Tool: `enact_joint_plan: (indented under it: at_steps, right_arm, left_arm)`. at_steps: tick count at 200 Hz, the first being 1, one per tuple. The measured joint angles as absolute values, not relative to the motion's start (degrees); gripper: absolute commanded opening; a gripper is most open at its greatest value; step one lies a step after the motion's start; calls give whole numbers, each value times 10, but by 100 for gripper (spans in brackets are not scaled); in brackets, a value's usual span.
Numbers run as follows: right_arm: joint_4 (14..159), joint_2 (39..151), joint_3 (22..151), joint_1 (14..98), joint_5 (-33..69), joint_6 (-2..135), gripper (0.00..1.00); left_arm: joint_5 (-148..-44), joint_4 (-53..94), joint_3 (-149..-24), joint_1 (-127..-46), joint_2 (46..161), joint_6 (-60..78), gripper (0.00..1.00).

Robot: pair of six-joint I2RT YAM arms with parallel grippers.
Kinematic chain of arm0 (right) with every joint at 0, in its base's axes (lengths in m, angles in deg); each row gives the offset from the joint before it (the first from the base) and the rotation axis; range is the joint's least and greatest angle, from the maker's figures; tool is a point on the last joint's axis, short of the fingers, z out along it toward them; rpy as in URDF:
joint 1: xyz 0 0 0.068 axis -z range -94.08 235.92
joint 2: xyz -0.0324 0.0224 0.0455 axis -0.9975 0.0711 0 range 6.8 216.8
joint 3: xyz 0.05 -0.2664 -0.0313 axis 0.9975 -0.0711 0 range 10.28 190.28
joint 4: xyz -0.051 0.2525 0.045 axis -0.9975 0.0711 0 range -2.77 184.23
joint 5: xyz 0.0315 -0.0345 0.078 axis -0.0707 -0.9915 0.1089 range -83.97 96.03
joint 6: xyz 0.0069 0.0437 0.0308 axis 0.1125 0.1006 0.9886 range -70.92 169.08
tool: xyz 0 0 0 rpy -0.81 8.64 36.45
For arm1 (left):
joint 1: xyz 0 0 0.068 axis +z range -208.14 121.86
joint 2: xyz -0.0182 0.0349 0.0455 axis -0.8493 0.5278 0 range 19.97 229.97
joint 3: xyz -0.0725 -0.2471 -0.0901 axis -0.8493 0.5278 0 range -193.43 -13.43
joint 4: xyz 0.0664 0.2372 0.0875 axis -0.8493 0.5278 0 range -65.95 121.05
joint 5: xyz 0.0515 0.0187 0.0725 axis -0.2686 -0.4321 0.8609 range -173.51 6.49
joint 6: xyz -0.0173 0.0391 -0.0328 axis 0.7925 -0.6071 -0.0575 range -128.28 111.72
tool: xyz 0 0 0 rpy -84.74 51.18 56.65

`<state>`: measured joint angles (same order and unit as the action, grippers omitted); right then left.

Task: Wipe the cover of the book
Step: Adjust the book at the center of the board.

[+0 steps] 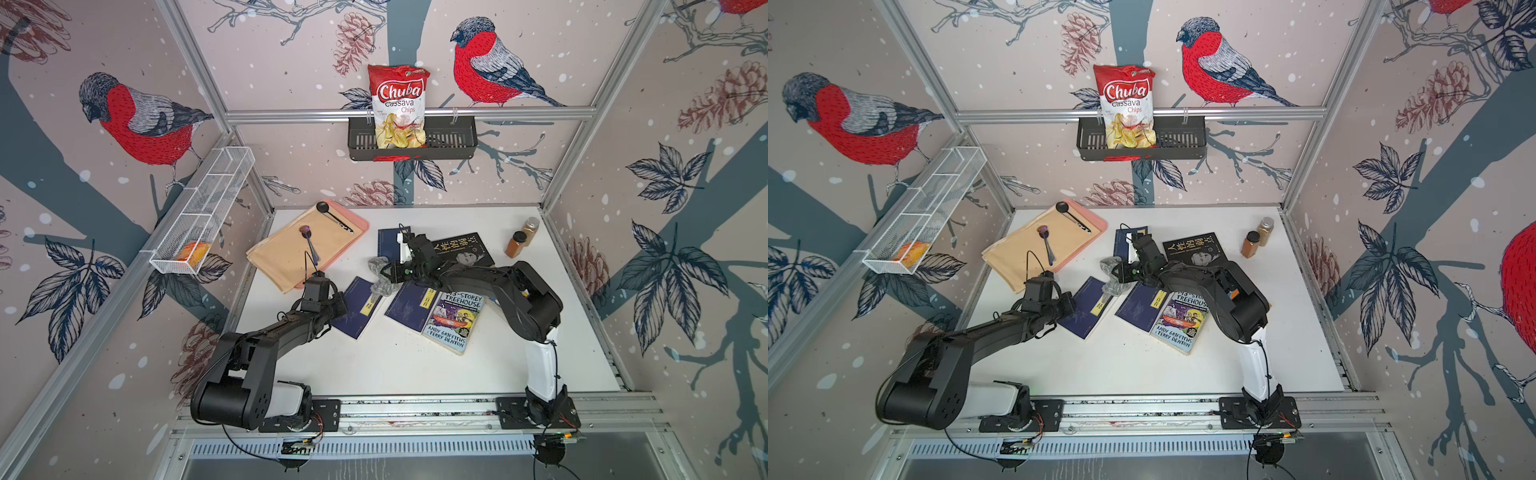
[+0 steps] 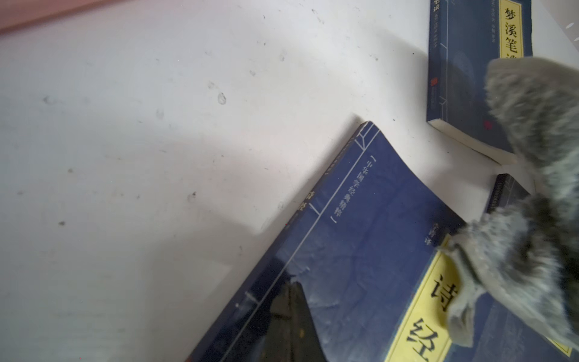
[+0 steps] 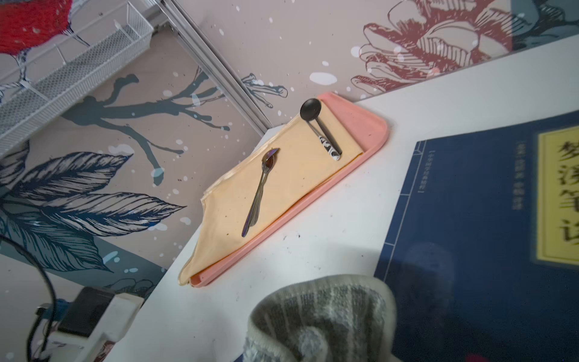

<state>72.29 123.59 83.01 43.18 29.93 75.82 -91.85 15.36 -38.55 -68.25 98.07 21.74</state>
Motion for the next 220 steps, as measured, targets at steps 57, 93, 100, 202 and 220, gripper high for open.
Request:
enact_joint_plan:
  at_steps: [57, 93, 100, 202, 220]
  right_arm:
    - [752, 1199, 754, 404, 295, 743, 0]
    - [761, 1267, 798, 376, 297, 744, 0]
    - [760, 1282, 818, 372, 297, 744, 0]
    - [770, 1139, 756, 424, 260, 745, 0]
    - [762, 1075, 691, 453, 251, 745, 0]
  left_arm:
    - [-893, 212, -442, -710, 981, 202, 0]
    - [-893, 222, -473, -710, 970, 198, 0]
    - [-893, 222, -476, -710, 968, 198, 0]
    - [-925, 216, -491, -777, 1002, 171, 0]
    - [-931, 210, -511, -797, 1035, 163, 0]
